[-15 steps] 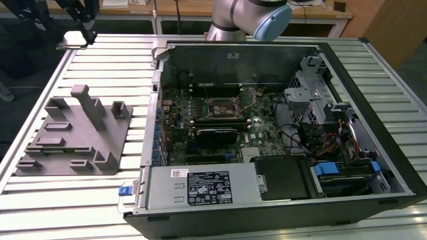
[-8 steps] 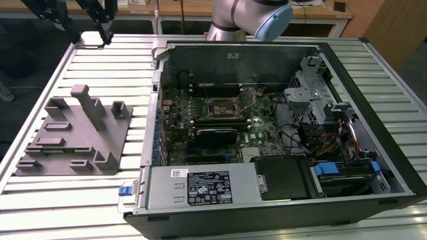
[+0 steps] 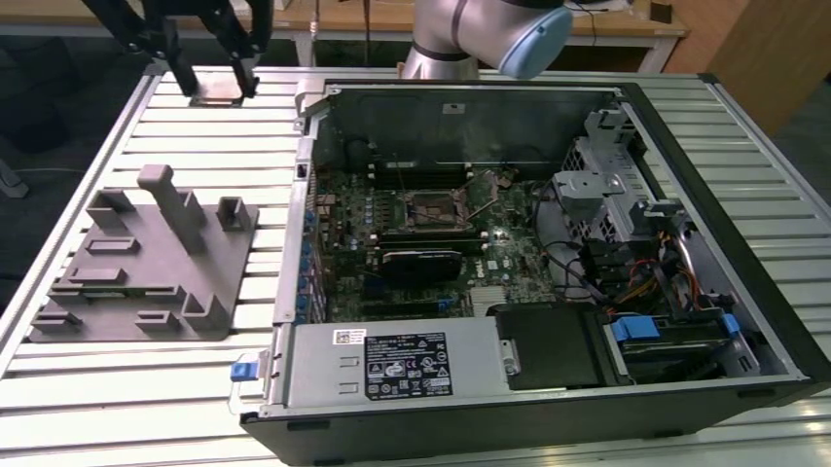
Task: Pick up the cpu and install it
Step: 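Pick up the cpu and move it towards the insertion slot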
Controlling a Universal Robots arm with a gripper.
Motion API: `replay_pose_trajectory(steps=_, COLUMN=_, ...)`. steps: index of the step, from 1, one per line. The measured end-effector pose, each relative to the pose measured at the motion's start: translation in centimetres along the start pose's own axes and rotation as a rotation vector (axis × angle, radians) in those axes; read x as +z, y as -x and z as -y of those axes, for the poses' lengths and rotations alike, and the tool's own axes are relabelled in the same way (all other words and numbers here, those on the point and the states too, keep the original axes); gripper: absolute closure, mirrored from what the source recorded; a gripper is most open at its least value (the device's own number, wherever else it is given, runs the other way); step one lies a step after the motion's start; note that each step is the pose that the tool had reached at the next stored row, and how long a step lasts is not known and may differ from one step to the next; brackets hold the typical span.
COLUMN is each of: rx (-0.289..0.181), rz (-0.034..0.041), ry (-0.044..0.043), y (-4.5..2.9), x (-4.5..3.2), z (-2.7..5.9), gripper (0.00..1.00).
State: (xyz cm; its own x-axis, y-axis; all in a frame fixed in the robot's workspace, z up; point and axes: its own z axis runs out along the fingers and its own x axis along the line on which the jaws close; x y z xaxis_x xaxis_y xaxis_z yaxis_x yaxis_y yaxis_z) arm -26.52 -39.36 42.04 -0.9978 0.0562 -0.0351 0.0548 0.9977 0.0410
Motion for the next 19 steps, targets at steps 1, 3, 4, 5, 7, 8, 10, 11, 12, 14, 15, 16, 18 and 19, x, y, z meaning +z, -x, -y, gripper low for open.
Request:
replay_pose_trajectory(steps=1, rx=0.000, rz=-0.0016, ry=-0.0001, y=0.39, x=0.19, z=-0.01, gripper=0.46)
replay_pose_trajectory(steps=3, rx=0.000, rz=-0.0047, ry=-0.0002, y=1.22, x=0.54, z=-0.05, gripper=0.46)
replay_pose_trajectory(steps=4, rx=0.000, rz=-0.0061, ry=-0.0003, y=1.65, x=0.70, z=-0.08, gripper=0.46)
replay_pose_trajectory(steps=5, rx=0.000, rz=-0.0079, ry=-0.0006, y=2.11, x=0.85, z=-0.10, gripper=0.46)
replay_pose_trajectory(steps=7, rx=0.000, rz=-0.0112, ry=-0.0006, y=3.02, x=1.21, z=-0.14, gripper=0.46)
replay_pose_trajectory(steps=8, rx=0.001, rz=-0.0130, ry=-0.0008, y=3.45, x=1.37, z=-0.16, gripper=0.46)
replay_pose_trajectory(steps=10, rx=0.001, rz=-0.0161, ry=-0.0009, y=4.34, x=1.68, z=-0.19, gripper=0.46)
replay_pose_trajectory(steps=11, rx=0.001, rz=-0.0176, ry=-0.0010, y=4.79, x=1.83, z=-0.21, gripper=0.46)
replay_pose_trajectory(steps=12, rx=0.001, rz=-0.0193, ry=-0.0012, y=5.23, x=1.98, z=-0.23, gripper=0.46)
replay_pose_trajectory(steps=14, rx=0.001, rz=-0.0229, ry=-0.0013, y=6.15, x=2.31, z=-0.27, gripper=0.46)
replay_pose_trajectory(steps=15, rx=0.001, rz=-0.0246, ry=-0.0013, y=6.59, x=2.47, z=-0.29, gripper=0.46)
replay_pose_trajectory(steps=16, rx=0.001, rz=-0.0266, ry=-0.0016, y=7.03, x=2.62, z=-0.31, gripper=0.46)
replay_pose_trajectory(steps=18, rx=0.001, rz=-0.0301, ry=-0.0017, y=7.94, x=2.97, z=-0.35, gripper=0.46)
replay_pose_trajectory(steps=19, rx=0.001, rz=-0.0320, ry=-0.0017, y=8.38, x=3.15, z=-0.36, gripper=0.46)
